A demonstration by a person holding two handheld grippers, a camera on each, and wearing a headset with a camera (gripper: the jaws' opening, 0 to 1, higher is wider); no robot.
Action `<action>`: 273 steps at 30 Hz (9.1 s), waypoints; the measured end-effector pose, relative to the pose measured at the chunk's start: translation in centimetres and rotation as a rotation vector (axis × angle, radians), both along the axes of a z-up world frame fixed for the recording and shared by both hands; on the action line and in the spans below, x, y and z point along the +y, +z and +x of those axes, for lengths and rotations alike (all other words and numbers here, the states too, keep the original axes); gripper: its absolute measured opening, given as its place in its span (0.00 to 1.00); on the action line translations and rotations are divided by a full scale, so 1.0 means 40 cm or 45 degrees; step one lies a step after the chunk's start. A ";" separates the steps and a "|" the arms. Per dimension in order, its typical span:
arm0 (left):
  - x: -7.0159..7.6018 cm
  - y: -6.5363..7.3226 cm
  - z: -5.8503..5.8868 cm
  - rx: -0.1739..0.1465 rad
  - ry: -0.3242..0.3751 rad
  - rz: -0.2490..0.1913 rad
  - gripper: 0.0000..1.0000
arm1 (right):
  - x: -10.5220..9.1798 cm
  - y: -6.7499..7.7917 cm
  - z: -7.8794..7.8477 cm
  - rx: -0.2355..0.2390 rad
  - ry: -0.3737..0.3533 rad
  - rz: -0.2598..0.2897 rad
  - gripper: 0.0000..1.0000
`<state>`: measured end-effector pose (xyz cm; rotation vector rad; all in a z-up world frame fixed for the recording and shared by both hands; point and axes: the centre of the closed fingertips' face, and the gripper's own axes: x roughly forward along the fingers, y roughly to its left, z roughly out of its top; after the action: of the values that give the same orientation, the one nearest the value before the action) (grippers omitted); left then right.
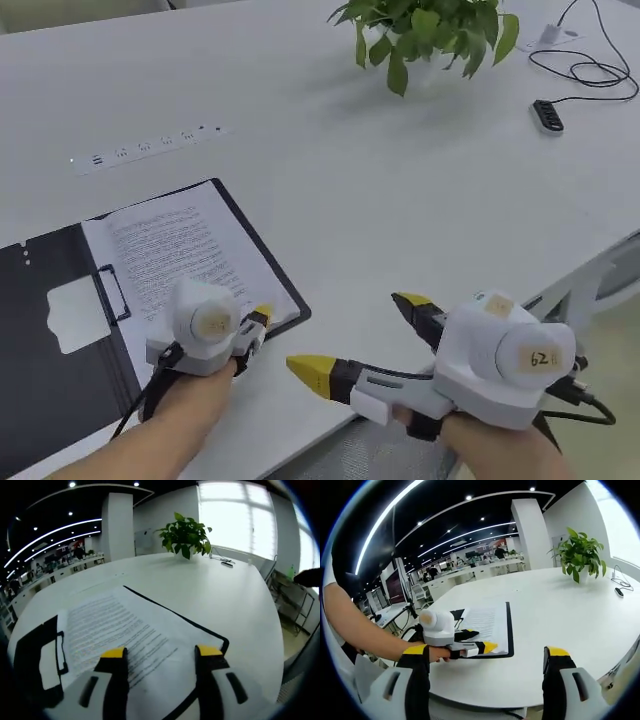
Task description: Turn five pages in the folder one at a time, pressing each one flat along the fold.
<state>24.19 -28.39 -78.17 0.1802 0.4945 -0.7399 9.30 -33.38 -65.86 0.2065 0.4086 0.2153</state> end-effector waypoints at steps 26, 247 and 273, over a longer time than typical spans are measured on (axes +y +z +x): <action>0.019 0.005 0.009 -0.017 0.066 -0.026 0.22 | 0.000 -0.009 0.008 0.026 0.046 -0.012 0.93; 0.670 -0.019 -0.077 0.005 0.316 0.005 0.28 | 0.495 -0.278 0.532 0.671 0.353 0.818 0.02; 0.677 -0.017 -0.083 0.003 0.309 0.010 0.28 | 0.486 -0.301 0.716 0.676 0.203 1.065 0.00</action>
<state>20.86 -1.32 -78.85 0.1238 0.5112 -0.5015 37.92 -13.94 -77.89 1.0703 0.8497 0.4867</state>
